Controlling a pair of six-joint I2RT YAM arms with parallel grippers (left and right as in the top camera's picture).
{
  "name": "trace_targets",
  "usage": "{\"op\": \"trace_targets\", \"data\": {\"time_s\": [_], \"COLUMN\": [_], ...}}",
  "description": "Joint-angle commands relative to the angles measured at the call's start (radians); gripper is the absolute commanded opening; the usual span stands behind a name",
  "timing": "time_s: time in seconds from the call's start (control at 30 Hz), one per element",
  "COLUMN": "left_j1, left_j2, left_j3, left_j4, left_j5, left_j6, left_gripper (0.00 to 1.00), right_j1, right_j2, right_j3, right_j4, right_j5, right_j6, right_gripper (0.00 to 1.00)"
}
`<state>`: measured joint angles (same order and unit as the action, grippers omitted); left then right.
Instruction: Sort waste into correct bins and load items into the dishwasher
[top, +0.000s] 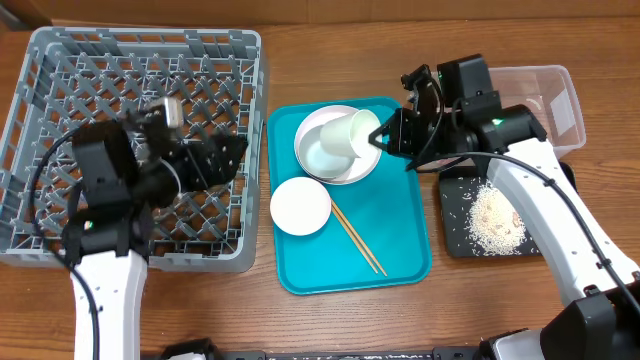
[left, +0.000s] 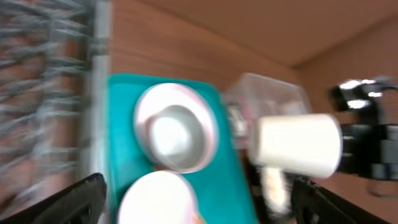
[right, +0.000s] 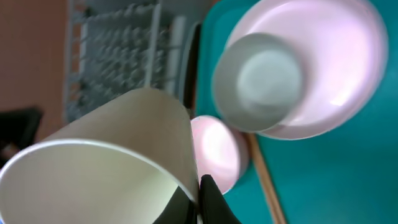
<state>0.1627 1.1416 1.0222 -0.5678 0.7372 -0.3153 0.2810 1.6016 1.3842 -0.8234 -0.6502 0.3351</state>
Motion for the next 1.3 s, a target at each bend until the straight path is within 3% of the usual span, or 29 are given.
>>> {"op": "trace_targets", "data": {"time_s": [0.0,0.23,0.4,0.57,0.7,0.83,0.93,1.0,1.1,1.13,1.27], "left_j1": [-0.045,-0.191,-0.296,-0.34,-0.343,-0.343,-0.343,-0.343,-0.343,-0.343,-0.343], "left_j2": [0.074,0.202,0.259,0.261,0.261,0.261,0.261,0.261,0.261,0.261,0.261], "left_j3": [0.024,0.024,0.024,0.024,0.024,0.024,0.024,0.024,0.024,0.024,0.024], "left_j4": [0.097,0.377,0.557,0.66,0.695,0.695,0.696,0.696,0.696,0.696,0.696], "left_j5": [0.292,0.471,0.502,0.518,0.52,0.532,0.537,0.539,0.538,0.538,0.539], "left_j6": [-0.098,-0.234,-0.325,-0.38,-0.434,-0.441,-0.441,-0.441,-0.441,-0.441,-0.441], "left_gripper": [0.97,1.0,1.0,0.9,0.71,0.66,0.67,0.75,0.77,0.85,0.87], "right_j1": [0.003,0.008,0.008,0.008,0.008,0.008,0.008,0.008,0.01,0.01,0.01], "right_j2": [-0.006,-0.006,-0.006,-0.006,-0.006,-0.006,-0.006,-0.006,-0.006,-0.006,-0.006], "right_j3": [0.018,0.018,0.018,0.018,0.018,0.018,0.018,0.018,0.018,0.018,0.018], "right_j4": [0.014,0.087,0.153,0.188,0.209,0.232,0.244,0.251,0.26,0.28,0.334], "right_j5": [-0.271,-0.404,-0.521,-0.565,-0.583,-0.587,-0.587,-0.587,-0.598,-0.626,-0.639], "right_j6": [-0.082,-0.081,-0.08,-0.074,-0.074,-0.073,-0.07,-0.069,-0.07,-0.069,-0.015], "right_gripper": [0.04,0.04,0.04,0.04,0.04,0.04,0.04,0.04,0.04,0.04,0.04]}}
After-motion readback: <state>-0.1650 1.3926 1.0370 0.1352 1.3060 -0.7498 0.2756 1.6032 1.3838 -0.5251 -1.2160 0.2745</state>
